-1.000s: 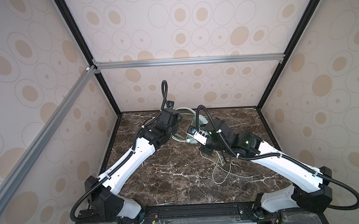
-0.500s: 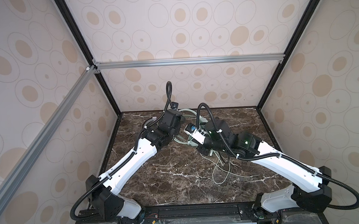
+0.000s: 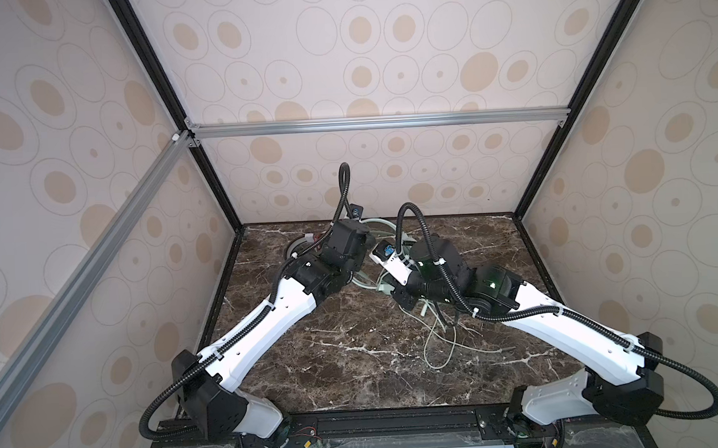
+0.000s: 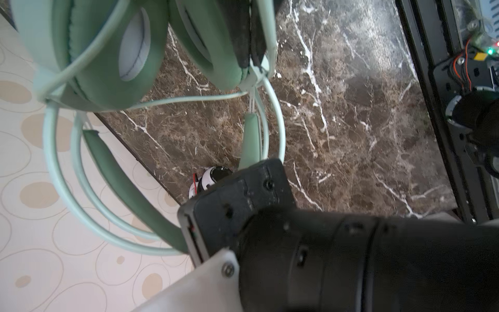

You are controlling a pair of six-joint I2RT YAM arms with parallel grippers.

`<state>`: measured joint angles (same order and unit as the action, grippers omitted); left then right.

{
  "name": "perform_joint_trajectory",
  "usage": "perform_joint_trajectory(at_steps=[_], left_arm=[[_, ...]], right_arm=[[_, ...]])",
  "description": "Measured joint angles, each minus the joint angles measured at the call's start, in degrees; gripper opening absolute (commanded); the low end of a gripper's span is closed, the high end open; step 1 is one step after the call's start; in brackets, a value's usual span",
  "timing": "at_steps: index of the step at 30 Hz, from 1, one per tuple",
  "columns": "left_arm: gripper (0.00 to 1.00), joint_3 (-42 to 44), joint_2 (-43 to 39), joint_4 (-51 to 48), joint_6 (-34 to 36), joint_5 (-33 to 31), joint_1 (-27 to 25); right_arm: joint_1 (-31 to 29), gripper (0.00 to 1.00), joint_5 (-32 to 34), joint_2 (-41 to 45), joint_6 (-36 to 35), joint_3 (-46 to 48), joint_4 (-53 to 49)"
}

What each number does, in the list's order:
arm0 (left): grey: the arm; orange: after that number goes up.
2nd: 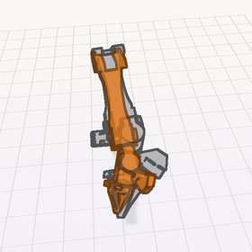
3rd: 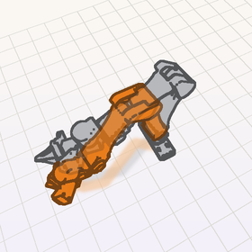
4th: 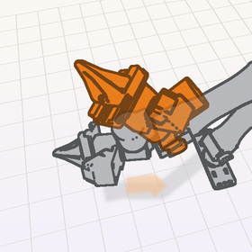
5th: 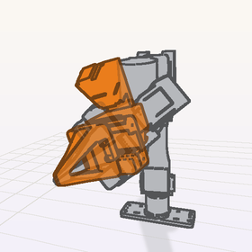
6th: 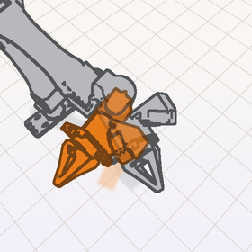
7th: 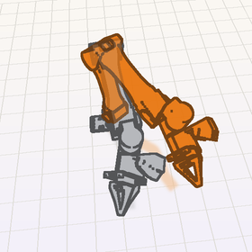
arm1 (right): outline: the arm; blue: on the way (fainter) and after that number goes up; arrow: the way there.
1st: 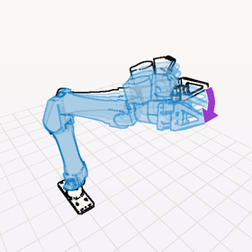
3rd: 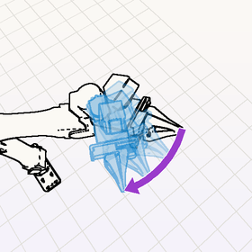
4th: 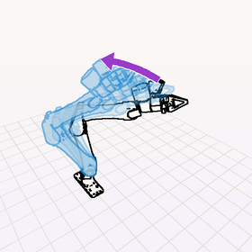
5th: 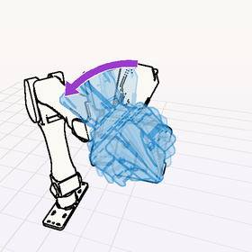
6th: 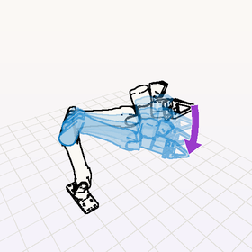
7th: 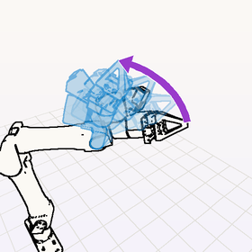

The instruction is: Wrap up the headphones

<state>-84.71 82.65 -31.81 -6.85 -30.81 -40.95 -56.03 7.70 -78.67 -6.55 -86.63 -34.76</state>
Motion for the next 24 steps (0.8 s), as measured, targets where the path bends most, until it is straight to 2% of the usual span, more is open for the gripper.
perform_joint_trajectory(at_steps=[10, 24], left_arm=[[0.0, 0.0, -0.1, 0.0, 2.1, -1.5, -1.2], [0.0, 1.5, -0.7, -0.4, 7.0, -4.3, -1.4]], right_arm=[[0.0, 0.03, -0.4, 0.0, 3.3, 1.9, 3.1], [-0.2, 0.09, 10.3, 1.3, -6.3, -0.2, -1.4]])
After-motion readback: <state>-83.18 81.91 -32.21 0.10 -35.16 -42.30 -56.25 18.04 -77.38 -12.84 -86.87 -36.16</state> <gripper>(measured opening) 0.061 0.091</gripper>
